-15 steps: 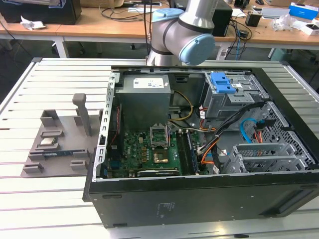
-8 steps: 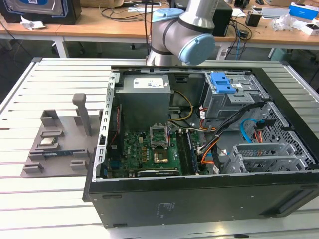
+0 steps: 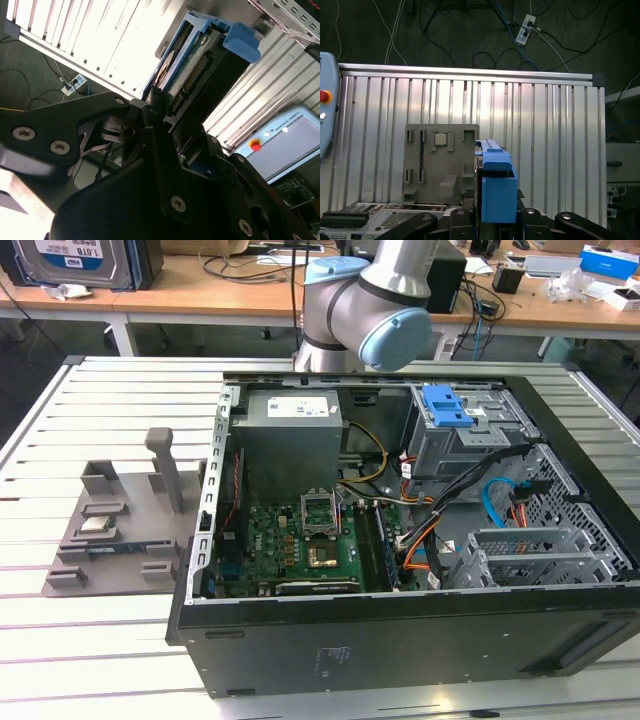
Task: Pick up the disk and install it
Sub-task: 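Pick up the disk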
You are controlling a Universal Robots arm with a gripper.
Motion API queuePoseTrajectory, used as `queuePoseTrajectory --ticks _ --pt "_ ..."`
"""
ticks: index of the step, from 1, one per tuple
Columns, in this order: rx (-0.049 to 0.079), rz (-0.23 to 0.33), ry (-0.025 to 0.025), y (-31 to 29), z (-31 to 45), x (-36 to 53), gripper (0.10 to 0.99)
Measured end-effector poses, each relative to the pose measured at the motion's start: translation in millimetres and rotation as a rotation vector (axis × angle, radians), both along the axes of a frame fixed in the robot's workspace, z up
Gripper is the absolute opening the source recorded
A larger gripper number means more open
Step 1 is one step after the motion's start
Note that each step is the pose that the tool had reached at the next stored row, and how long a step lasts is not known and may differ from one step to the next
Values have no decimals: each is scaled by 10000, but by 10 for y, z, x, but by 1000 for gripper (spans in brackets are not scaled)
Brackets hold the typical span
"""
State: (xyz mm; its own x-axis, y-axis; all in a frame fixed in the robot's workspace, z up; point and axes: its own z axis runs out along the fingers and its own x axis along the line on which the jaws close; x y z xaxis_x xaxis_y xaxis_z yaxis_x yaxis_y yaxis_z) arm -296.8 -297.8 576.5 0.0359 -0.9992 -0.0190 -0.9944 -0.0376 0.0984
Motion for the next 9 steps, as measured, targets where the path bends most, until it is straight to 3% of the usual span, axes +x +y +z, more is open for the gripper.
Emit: queuePoseTrajectory --ticks 4,9 --pt "1 0 -1 0 -155 2 369" --pt "0 0 0 0 -270 4 369"
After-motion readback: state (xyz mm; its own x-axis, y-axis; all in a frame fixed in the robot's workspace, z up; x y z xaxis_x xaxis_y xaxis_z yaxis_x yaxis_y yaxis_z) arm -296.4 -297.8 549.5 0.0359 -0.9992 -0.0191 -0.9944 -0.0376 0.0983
